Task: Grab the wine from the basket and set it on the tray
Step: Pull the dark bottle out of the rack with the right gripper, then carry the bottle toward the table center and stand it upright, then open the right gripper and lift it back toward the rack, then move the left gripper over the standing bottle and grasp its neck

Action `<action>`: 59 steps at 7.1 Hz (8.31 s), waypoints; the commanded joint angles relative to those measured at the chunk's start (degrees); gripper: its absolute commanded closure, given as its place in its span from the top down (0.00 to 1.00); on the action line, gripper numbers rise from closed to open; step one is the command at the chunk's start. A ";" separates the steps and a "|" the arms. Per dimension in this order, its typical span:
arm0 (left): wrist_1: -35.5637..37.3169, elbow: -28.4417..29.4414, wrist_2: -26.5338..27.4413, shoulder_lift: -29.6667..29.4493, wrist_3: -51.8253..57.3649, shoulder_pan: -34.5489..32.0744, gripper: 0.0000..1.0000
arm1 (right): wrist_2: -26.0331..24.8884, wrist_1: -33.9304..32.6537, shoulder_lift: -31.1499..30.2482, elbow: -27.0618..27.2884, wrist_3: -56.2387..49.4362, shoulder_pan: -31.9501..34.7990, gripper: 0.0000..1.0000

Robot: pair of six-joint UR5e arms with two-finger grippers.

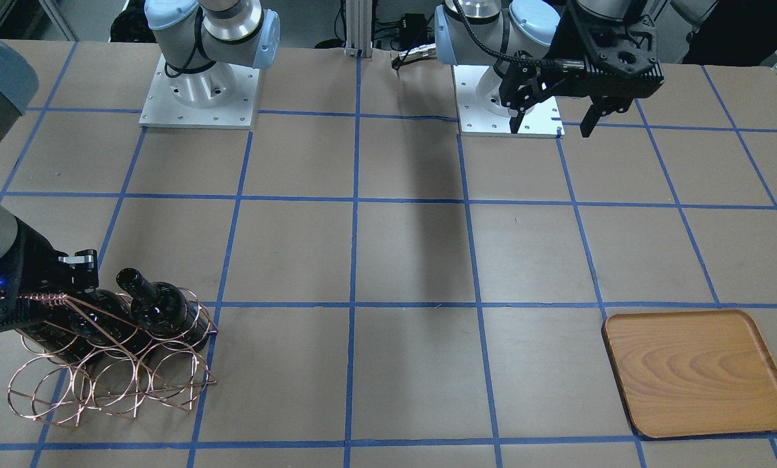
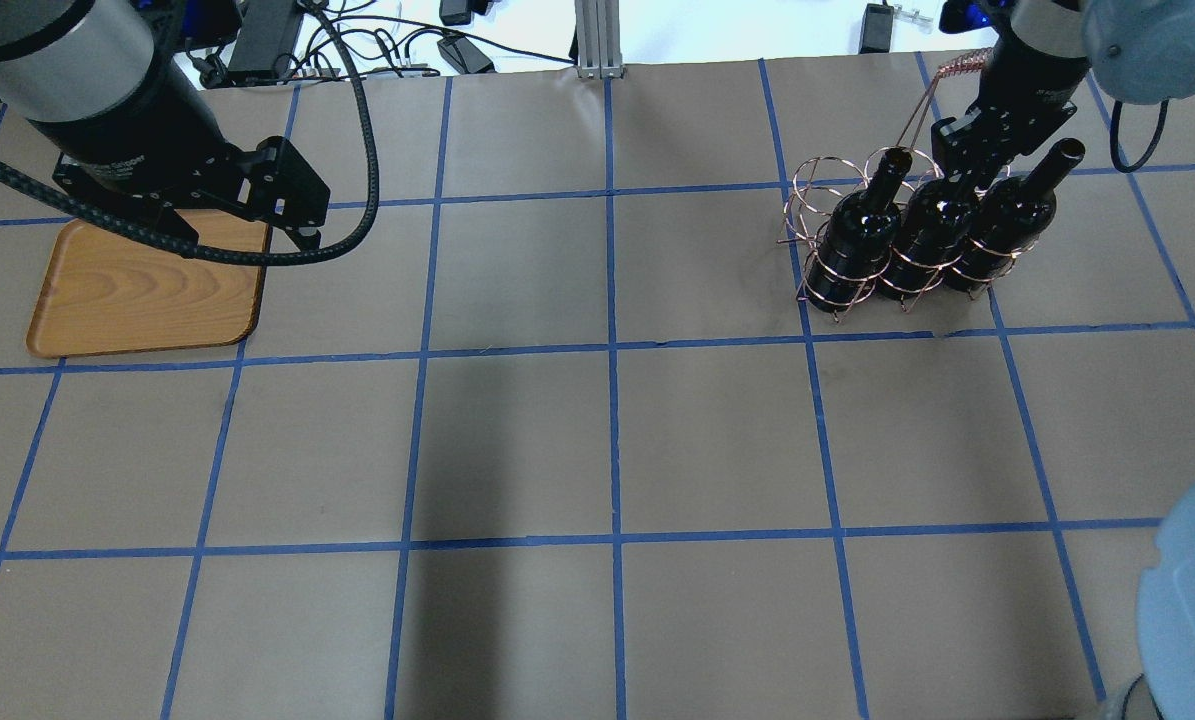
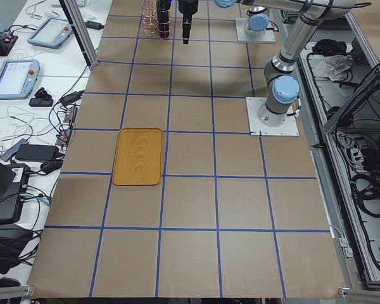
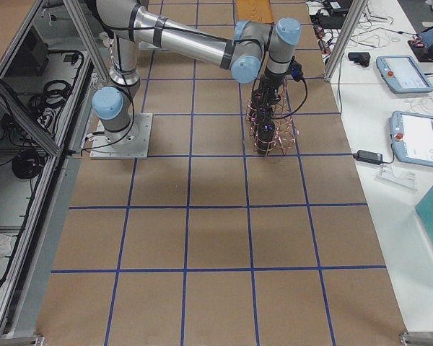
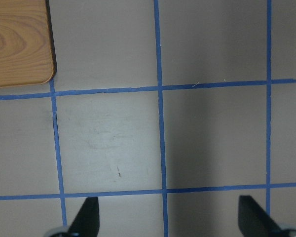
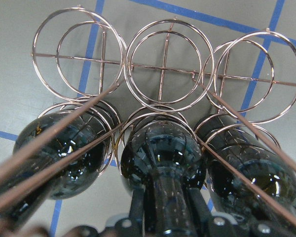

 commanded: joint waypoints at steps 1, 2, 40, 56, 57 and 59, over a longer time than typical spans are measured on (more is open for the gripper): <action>0.00 0.00 0.00 0.00 0.00 0.00 1.00 | -0.02 -0.41 0.07 0.01 0.00 0.00 0.37; 0.00 0.00 0.09 0.09 0.00 0.00 1.00 | 0.07 -0.42 0.07 0.01 0.09 0.00 0.30; 0.26 0.09 0.18 0.44 0.09 0.53 1.00 | 7.09 2.40 -2.48 2.47 68.55 45.52 0.99; 10.63 -11.50 -5.80 -7.74 -31.47 -17.84 1.00 | 10.27 0.63 -12.58 1.68 34.81 17.93 1.00; 10.55 -11.69 -5.71 -8.00 -31.29 -17.84 1.00 | 5.04 1.33 -12.93 1.77 30.28 17.84 1.00; 10.72 -11.69 -5.89 -8.35 -31.55 -17.84 1.00 | 3.94 6.42 -14.34 2.03 24.26 17.58 1.00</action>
